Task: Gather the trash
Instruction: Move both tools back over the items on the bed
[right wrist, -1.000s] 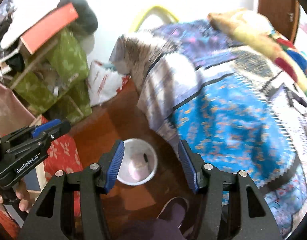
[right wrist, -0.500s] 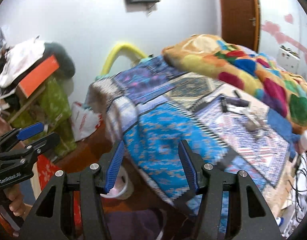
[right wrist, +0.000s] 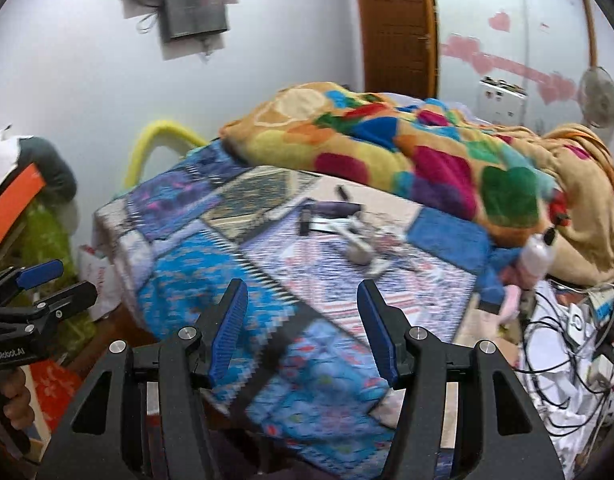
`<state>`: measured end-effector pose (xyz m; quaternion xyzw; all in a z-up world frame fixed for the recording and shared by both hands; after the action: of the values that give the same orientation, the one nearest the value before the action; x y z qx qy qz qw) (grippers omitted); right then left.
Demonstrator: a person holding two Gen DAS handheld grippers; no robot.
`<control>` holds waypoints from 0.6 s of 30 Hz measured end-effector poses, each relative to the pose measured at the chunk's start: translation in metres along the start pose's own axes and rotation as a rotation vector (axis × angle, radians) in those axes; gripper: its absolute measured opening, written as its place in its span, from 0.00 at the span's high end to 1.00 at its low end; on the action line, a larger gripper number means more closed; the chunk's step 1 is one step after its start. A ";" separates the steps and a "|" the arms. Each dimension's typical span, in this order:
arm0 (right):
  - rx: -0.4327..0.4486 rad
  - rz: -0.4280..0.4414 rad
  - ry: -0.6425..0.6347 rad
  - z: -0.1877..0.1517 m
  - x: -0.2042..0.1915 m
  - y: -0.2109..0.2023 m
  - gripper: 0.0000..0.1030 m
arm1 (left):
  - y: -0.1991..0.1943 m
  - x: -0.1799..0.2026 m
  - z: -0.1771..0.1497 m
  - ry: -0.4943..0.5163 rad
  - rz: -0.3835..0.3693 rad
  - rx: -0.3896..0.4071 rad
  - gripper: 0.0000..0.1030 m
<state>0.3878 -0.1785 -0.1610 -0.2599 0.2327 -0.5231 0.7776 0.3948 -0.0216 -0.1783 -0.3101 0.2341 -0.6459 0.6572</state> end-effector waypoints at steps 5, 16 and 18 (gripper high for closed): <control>-0.018 -0.047 0.033 -0.002 0.043 0.012 0.48 | 0.042 0.034 0.014 0.017 -0.058 -0.030 0.12; -0.121 -0.042 0.131 -0.013 0.103 0.068 0.48 | 0.136 0.082 0.034 0.077 -0.087 -0.085 0.12; -0.144 -0.034 0.161 -0.015 0.111 0.084 0.48 | 0.152 0.086 0.034 0.086 -0.092 -0.099 0.12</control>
<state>0.4748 -0.2574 -0.2363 -0.2761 0.3271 -0.5374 0.7266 0.5304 -0.1072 -0.2544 -0.3249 0.2793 -0.6758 0.5998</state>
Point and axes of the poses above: each gripper's, at about its wrist camera, not at the fingertips, and y roughly the way its jaws point, x to its right, z to its top, the point moved 8 cm from there along y, roughly the way its jaws point, and after that the axes turned 1 degree about -y, right-handed, at the moved point
